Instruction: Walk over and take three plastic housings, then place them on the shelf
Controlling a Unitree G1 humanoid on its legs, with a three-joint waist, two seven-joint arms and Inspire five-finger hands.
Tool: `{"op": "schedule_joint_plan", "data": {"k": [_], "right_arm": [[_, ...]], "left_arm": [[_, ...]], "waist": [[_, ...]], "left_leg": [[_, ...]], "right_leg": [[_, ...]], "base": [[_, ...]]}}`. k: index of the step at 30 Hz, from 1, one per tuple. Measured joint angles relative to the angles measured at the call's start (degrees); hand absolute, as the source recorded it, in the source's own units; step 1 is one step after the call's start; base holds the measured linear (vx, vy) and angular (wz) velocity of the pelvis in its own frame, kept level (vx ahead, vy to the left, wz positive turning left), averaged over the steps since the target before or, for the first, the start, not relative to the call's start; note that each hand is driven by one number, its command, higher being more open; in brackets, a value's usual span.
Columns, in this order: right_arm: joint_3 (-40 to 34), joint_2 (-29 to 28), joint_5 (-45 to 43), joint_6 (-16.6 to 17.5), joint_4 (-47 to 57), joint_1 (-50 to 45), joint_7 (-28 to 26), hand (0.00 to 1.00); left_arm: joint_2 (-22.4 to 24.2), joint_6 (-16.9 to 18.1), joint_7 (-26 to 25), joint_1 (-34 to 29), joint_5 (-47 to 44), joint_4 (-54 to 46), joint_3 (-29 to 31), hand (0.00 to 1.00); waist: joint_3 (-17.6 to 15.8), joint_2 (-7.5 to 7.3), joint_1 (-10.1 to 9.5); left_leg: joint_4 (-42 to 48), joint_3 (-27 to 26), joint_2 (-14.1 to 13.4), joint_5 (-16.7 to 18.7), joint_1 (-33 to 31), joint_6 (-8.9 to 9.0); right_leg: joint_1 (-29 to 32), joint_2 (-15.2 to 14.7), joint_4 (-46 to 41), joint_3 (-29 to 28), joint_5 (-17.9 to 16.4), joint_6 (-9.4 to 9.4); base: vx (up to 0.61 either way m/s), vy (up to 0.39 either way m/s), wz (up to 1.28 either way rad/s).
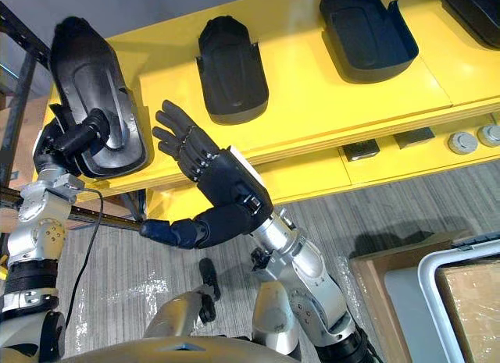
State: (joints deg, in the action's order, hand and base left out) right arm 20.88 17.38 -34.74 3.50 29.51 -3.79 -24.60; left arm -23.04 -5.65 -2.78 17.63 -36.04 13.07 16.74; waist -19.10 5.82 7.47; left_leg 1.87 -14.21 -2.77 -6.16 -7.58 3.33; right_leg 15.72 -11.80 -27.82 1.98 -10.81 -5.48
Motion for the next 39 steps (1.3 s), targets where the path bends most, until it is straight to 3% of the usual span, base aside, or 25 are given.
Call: {"op": "schedule_joint_plan", "data": {"k": [8, 16, 28, 32, 35, 37, 39], "right_arm": [[0.2, 0.0, -0.4, 0.0, 0.3, -1.2, 0.0, 1.0], [2.4, 0.0, -0.6, 0.0, 0.7, -3.3, 0.1, 1.0], [2.3, -0.3, -1.8, 1.2, 0.3, -6.8, -3.0, 1.0], [1.5, -1.1, -1.2, 4.8, -3.3, -7.5, -3.5, 1.0], [-1.1, -3.0, 1.5, 8.2, -5.2, -8.5, -2.1, 1.0], [-3.2, -3.9, 4.9, 10.9, -5.2, -9.1, -0.3, 1.0], [-6.7, -4.8, 8.4, 13.8, -5.3, -9.0, 3.1, 1.0]], "left_arm": [[0.0, -0.5, -5.6, 2.6, 1.9, 0.0, 0.1, 1.0], [-0.6, -1.0, -11.4, 7.6, 14.1, 2.6, 0.4, 1.0], [-10.9, 0.3, -12.3, 17.9, 30.0, 5.2, -2.5, 1.0], [-12.7, 5.1, -14.6, 20.8, 29.9, 7.3, -3.0, 1.0], [-13.2, 10.7, -16.0, 20.7, 29.9, 6.6, -3.0, 1.0], [-12.2, 14.2, -16.5, 16.4, 29.9, 1.5, -2.5, 1.0], [-6.2, 18.4, -16.5, 7.3, 29.9, -9.5, -1.7, 1.0]], "waist": [[-0.7, 0.04, -0.46], [-0.7, 0.01, -0.01], [-0.4, -0.2, 1.68], [1.9, -0.8, 2.27], [3.6, -1.52, 2.27], [5.5, -1.72, 2.28], [6.8, -1.83, 1.96]], "left_leg": [[1.3, -0.8, -0.1, 1.1, -0.3, -0.01], [3.0, -1.0, -0.5, 1.9, -0.1, -0.55], [0.8, -1.9, -0.9, 2.4, 5.2, -0.6], [-1.5, -2.0, -0.7, 1.6, 6.9, -0.91], [-3.2, -1.7, -0.6, 1.4, 8.9, -0.91], [-4.3, -1.1, -0.3, 1.2, 9.5, -1.02], [-5.4, -0.2, 0.1, 1.2, 11.3, -1.09]], "right_leg": [[0.0, 0.0, 0.0, -0.7, 0.1, -0.13], [-1.5, 0.2, 1.1, -0.7, 0.5, -0.66], [-8.1, 1.6, 7.5, -0.9, 2.8, -1.2], [-10.6, 2.2, 11.7, -0.8, 4.5, -1.48], [-13.2, 2.5, 14.5, -0.5, 5.2, -1.58], [-14.4, 2.5, 16.0, 0.0, 5.5, -1.7], [-16.9, 2.2, 17.7, 1.1, 5.6, -1.77]], "base": [[0.02, -0.007, -0.04], [0.01, 0.0, -0.01], [0.03, 0.009, -0.07], [0.06, 0.025, -0.04], [0.08, 0.01, 0.01], [0.08, 0.008, 0.09], [0.09, 0.007, 0.16]]}}
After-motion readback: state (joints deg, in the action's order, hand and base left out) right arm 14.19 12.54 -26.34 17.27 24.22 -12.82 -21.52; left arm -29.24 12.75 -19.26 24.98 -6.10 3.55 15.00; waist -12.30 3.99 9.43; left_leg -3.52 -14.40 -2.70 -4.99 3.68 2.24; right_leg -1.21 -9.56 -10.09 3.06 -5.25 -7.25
